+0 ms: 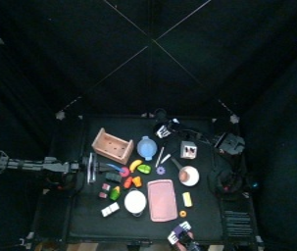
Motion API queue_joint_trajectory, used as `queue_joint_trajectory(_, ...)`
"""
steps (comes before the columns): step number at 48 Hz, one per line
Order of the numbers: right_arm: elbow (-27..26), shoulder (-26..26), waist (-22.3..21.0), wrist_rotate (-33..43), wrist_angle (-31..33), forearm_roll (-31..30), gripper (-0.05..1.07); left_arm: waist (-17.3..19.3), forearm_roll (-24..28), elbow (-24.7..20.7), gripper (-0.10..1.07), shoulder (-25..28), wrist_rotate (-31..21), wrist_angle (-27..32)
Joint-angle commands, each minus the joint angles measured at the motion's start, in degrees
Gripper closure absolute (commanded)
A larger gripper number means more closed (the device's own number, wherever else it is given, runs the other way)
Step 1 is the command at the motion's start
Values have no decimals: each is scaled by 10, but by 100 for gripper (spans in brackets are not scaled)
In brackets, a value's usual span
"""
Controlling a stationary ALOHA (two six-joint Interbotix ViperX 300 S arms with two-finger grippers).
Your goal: Place pot lid on pot
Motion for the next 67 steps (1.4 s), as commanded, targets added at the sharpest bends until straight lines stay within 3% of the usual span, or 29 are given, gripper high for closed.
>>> queue_joint_trajectory(1, -21, -32, 5, -1, 12, -2, 44, 1, -3, -8, 100, 3, -1, -6)
queue_joint_trajectory(15, -27, -69, 40, -2, 54, -13, 44, 1, -6, -10, 100, 2, 0, -6)
queue_joint_trajectory(32, -25, -127, 112, -1, 87, -13, 44, 1, -6, 0, 100, 3, 0, -6)
queue_joint_trajectory(52, -18, -168, 223, -2, 108, 4, 45, 4, -11, 2, 100, -3, 0, -6)
queue_joint_trajectory(67, -6, -180, 330, 1, 66, 1, 45, 44, -35, 11, 100, -25, 0, -6)
